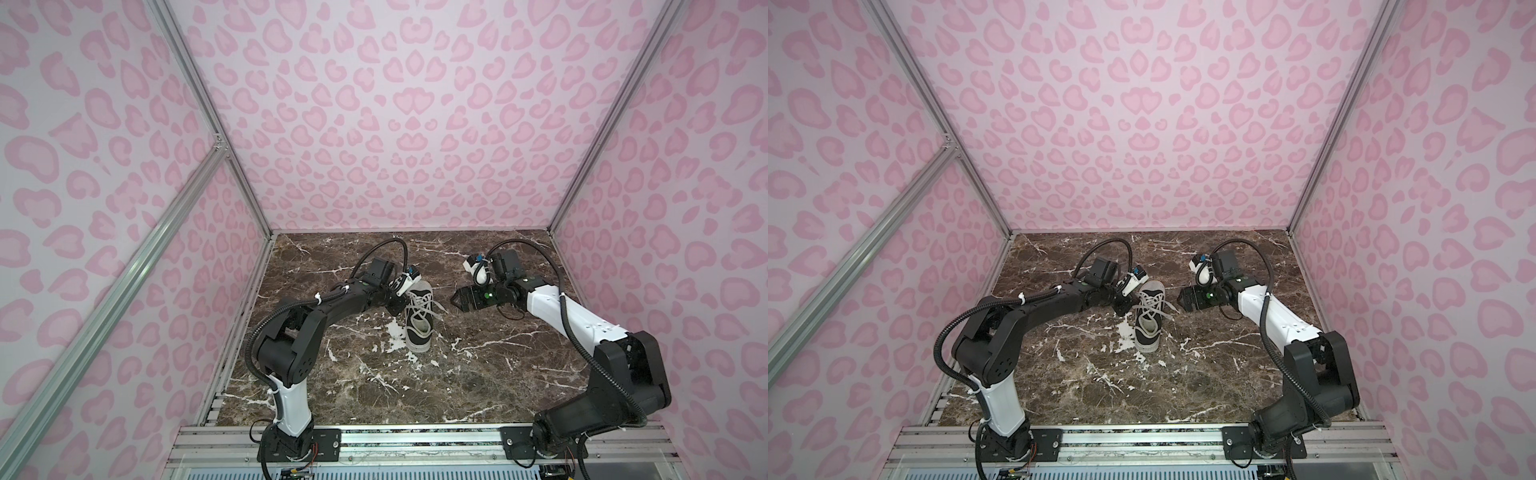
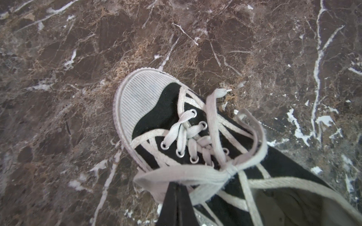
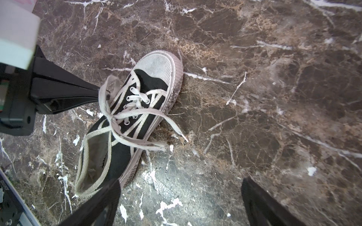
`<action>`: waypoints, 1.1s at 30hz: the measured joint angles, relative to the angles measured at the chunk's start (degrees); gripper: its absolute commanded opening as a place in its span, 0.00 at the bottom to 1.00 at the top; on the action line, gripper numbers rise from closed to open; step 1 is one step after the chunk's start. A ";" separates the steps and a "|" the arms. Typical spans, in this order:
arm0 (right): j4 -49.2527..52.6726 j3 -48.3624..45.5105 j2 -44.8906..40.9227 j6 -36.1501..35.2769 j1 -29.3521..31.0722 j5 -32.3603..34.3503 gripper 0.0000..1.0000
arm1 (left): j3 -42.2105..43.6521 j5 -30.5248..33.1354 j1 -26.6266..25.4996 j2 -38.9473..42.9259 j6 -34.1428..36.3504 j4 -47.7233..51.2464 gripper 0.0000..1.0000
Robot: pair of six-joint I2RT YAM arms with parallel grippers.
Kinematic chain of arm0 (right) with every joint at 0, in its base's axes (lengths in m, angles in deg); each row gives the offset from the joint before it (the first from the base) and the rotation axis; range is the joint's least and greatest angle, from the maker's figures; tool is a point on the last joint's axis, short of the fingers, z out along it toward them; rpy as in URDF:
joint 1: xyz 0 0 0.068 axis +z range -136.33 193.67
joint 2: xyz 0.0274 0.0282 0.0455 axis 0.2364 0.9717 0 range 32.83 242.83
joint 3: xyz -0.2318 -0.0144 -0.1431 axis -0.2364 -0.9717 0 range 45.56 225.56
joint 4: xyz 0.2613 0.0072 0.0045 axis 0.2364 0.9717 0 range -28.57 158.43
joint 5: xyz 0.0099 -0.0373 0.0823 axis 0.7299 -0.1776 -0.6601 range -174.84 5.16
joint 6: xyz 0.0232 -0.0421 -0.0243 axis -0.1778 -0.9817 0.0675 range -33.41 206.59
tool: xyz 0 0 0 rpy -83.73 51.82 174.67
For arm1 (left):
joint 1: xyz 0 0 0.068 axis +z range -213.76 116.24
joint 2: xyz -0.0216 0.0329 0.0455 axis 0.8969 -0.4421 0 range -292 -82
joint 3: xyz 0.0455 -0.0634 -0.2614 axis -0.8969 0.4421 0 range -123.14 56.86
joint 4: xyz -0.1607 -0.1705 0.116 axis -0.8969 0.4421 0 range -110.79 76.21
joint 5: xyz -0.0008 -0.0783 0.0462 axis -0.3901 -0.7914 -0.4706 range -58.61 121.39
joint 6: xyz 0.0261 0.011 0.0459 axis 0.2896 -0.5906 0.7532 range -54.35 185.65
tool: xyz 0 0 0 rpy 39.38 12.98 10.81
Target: Tie the shoes
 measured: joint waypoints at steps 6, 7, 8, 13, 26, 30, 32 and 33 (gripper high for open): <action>0.00 0.00 0.09 0.02 0.00 0.00 0.98 | 0.00 -1.36 0.68 -0.85 0.26 0.20 0.04; 0.00 0.00 0.09 0.02 0.00 0.00 0.98 | -0.11 -1.77 0.74 -1.25 0.24 0.35 0.04; 0.00 0.00 0.09 0.02 0.00 0.00 0.98 | -0.28 -2.08 0.76 -1.64 -0.09 0.68 0.04; -0.02 0.00 0.09 0.04 0.02 0.00 0.98 | -0.70 -2.93 0.92 -2.08 -0.83 1.90 0.04; -0.20 0.00 0.61 0.26 1.03 0.00 0.98 | -0.66 -5.38 0.87 -0.87 -4.22 5.95 0.13; -0.24 0.00 0.61 0.24 1.03 -0.02 0.98 | -0.74 -5.31 0.94 -1.53 -4.63 6.62 0.33; -0.26 0.00 0.61 0.24 1.03 -0.02 0.98 | -0.76 -5.31 0.94 -1.53 -4.70 6.62 0.38; -0.26 0.00 0.66 0.26 1.03 -0.02 0.98 | -0.76 -5.31 0.87 -1.53 -4.94 6.62 0.41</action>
